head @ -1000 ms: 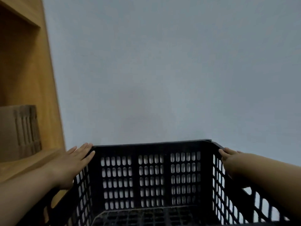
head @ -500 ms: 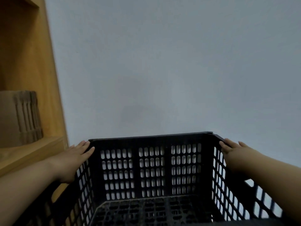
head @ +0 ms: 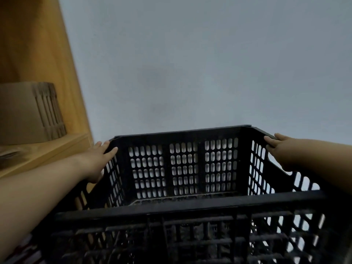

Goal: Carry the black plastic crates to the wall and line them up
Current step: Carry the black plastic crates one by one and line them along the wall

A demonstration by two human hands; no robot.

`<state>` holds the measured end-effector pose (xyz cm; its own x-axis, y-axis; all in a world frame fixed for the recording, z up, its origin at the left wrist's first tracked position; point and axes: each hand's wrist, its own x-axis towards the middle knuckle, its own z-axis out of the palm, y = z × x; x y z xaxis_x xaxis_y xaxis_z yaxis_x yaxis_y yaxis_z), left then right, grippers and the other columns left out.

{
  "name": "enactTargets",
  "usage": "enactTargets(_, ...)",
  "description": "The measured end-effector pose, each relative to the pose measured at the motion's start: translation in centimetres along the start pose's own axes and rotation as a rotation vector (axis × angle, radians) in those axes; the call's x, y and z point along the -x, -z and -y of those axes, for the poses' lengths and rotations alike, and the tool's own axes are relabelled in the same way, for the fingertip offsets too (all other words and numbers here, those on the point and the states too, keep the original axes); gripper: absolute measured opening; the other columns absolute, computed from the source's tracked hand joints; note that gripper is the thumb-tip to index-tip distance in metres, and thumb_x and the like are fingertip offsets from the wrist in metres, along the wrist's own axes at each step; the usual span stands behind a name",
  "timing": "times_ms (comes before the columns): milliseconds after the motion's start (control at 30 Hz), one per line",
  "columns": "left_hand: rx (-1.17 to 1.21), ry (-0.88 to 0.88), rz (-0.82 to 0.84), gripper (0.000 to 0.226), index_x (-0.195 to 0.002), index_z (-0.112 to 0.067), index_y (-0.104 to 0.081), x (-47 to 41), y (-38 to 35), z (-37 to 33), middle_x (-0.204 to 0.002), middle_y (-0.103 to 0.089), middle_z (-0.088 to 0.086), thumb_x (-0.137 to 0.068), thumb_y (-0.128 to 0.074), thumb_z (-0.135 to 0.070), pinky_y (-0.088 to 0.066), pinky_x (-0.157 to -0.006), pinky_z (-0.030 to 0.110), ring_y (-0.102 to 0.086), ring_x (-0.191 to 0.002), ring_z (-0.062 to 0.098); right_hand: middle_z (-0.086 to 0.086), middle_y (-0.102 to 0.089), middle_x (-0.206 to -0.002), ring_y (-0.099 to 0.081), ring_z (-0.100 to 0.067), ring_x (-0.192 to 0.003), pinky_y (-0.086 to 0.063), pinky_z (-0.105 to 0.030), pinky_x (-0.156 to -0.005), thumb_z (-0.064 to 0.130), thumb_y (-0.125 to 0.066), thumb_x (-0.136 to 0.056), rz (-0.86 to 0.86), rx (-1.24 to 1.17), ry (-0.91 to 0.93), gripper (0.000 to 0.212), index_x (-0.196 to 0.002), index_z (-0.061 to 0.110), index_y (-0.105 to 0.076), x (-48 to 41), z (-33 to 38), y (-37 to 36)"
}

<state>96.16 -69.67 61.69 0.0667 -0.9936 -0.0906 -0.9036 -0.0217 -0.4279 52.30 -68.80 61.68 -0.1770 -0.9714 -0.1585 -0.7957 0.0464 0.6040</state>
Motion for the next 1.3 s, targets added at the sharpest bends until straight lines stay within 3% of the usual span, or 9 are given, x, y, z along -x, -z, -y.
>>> enactTargets(267,0.048,-0.010,0.003,0.093,-0.144,-0.014,0.020,0.4,-0.2,0.2,-0.153,0.026,0.017,-0.083,-0.050,-0.003,-0.008,-0.119,0.035,0.017,-0.143,0.030,-0.006,0.023,-0.156,0.010,-0.032,-0.146,-0.011,-0.039,-0.119,0.015,-0.040,-0.096,0.017,-0.079,-0.026,0.070,-0.148,0.008,0.007,-0.8,0.0,-0.6)
enactTargets(467,0.053,-0.005,0.024,0.093,-0.143,-0.014,0.021,-0.3,-0.1,0.4,-0.153,0.027,0.016,-0.084,-0.050,-0.004,-0.009,-0.119,0.036,0.019,-0.143,0.030,-0.006,0.022,-0.157,0.009,-0.032,-0.146,-0.015,-0.042,-0.119,0.010,-0.043,-0.095,0.018,-0.093,-0.039,0.068,-0.149,0.009,-0.001,-1.5,0.5,-0.5)
enactTargets(767,0.033,-0.013,0.021,0.091,-0.143,-0.012,0.022,-0.6,-0.1,0.4,-0.154,0.023,0.018,-0.085,-0.049,-0.007,-0.006,-0.119,0.036,0.014,-0.144,0.032,-0.009,0.015,-0.159,-0.001,-0.035,-0.146,-0.016,-0.047,-0.118,0.014,-0.040,-0.090,0.012,-0.321,-0.058,0.074,-0.149,0.015,0.004,-3.1,0.1,-1.2)
enactTargets(933,0.030,-0.016,0.012,0.090,-0.143,-0.011,0.021,-0.7,-0.3,0.4,-0.154,0.023,0.018,-0.085,-0.047,-0.008,-0.005,-0.119,0.037,0.014,-0.144,0.033,-0.006,0.013,-0.159,0.003,-0.035,-0.146,-0.015,-0.051,-0.118,0.013,-0.037,-0.088,-0.003,-0.366,-0.072,0.073,-0.149,0.019,0.003,-4.1,-0.2,-1.9)
enactTargets(1067,0.037,-0.018,0.012,0.089,-0.143,-0.012,0.021,-0.8,-0.2,0.4,-0.154,0.023,0.017,-0.085,-0.046,-0.006,-0.006,-0.119,0.039,0.015,-0.144,0.033,-0.001,0.018,-0.158,0.004,-0.035,-0.146,-0.015,-0.049,-0.118,0.006,-0.033,-0.084,-0.001,-0.361,-0.095,0.080,-0.147,0.024,0.012,-4.6,-0.5,-2.0)
enactTargets(1300,0.011,-0.022,0.004,0.091,-0.144,-0.013,0.021,-0.7,-0.3,0.4,-0.155,0.022,0.017,-0.084,-0.048,-0.007,-0.004,-0.119,0.041,0.016,-0.144,0.032,-0.003,0.021,-0.157,0.007,-0.031,-0.146,-0.013,-0.042,-0.119,0.009,-0.032,-0.093,-0.037,-0.179,-0.030,0.065,-0.149,0.012,0.000,-2.6,0.1,-1.3)
